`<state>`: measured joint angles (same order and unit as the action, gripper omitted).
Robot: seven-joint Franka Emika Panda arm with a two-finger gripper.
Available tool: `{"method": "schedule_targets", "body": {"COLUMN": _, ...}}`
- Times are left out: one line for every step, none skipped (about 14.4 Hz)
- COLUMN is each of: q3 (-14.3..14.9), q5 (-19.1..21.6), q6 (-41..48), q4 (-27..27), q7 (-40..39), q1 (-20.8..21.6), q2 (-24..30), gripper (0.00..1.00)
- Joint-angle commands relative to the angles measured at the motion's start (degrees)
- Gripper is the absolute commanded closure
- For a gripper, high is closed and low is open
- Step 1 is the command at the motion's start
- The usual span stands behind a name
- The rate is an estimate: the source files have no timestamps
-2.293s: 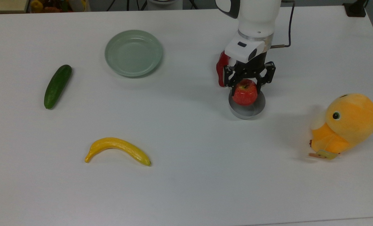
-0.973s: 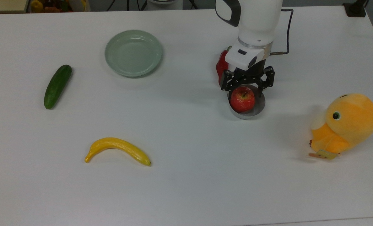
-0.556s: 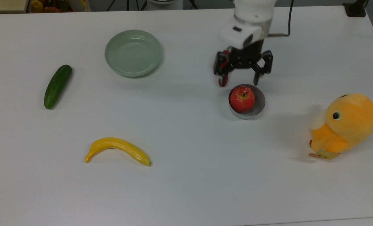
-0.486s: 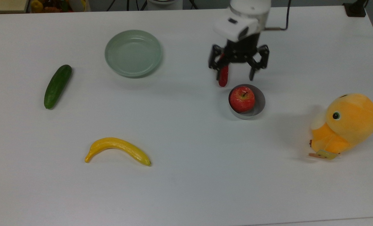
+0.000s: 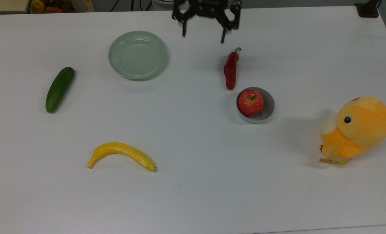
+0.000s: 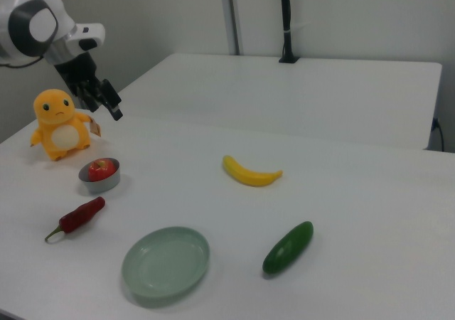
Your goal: Put the red apple in the bowl
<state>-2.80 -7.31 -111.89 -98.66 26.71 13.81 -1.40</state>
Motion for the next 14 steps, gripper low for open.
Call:
{"method": "schedule_targets", "body": {"q3": -0.27, "q5": 4.67, "q6": 7.46, "q4": -2.06, "q7": 0.63, "q1": -4.74, "q2": 6.13, "gripper": 0.0}}
{"method": "schedule_targets", "body": {"q3": -0.27, "q5": 5.2, "q6": 9.13, "q4": -2.41, "q7": 0.54, "q1": -6.32, "q2": 7.02, "gripper": 0.0}}
{"method": "schedule_targets", "body": {"q3": -0.27, "q5": 5.81, "q6": 10.36, "q4": -2.85, "q7": 0.45, "q1": -7.9, "q2": 7.81, "gripper": 0.0}}
{"method": "schedule_targets", "body": {"q3": -0.27, "q5": 6.43, "q6": 11.42, "q4": -2.94, "q7": 0.1, "q1": -9.48, "q2": 8.16, "gripper": 0.0}}
{"method": "schedule_targets", "body": {"q3": -0.27, "q5": 7.65, "q6": 12.04, "q4": -2.86, "q7": -1.29, "q1": -10.89, "q2": 8.17, "gripper": 0.0}}
{"method": "schedule_targets", "body": {"q3": -0.27, "q5": 8.97, "q6": 12.57, "q4": -2.86, "q7": -4.09, "q1": -12.38, "q2": 8.25, "gripper": 0.0}}
{"method": "schedule_targets", "body": {"q3": -0.27, "q5": 10.2, "q6": 13.27, "q4": -2.86, "q7": -8.64, "q1": -14.05, "q2": 8.17, "gripper": 0.0}}
{"method": "schedule_targets", "body": {"q3": -0.19, "q5": 10.3, "q6": 13.45, "q4": -2.86, "q7": -11.12, "q1": -14.59, "q2": 7.99, "gripper": 0.0}}
{"method": "schedule_targets", "body": {"q3": 0.08, "q5": 10.3, "q6": 13.37, "q4": -2.68, "q7": -13.24, "q1": -14.6, "q2": 7.82, "gripper": 0.0}}
{"method": "schedule_targets", "body": {"q3": 0.34, "q5": 10.3, "q6": 13.1, "q4": -2.68, "q7": -15.35, "q1": -14.6, "q2": 7.47, "gripper": 0.0}}
{"method": "schedule_targets", "body": {"q3": 0.43, "q5": 10.3, "q6": 12.84, "q4": -2.33, "q7": -17.28, "q1": -14.68, "q2": 6.68, "gripper": 0.0}}
{"method": "schedule_targets", "body": {"q3": 0.6, "q5": 10.3, "q6": 12.75, "q4": -2.07, "q7": -18.26, "q1": -14.34, "q2": 5.72, "gripper": 0.0}}
{"method": "schedule_targets", "body": {"q3": 0.61, "q5": 10.3, "q6": 12.4, "q4": -1.11, "q7": -18.44, "q1": -14.07, "q2": 4.58, "gripper": 0.0}}
{"method": "schedule_targets", "body": {"q3": 0.69, "q5": 10.3, "q6": 12.14, "q4": 0.47, "q7": -18.44, "q1": -13.89, "q2": 3.08, "gripper": 0.0}}
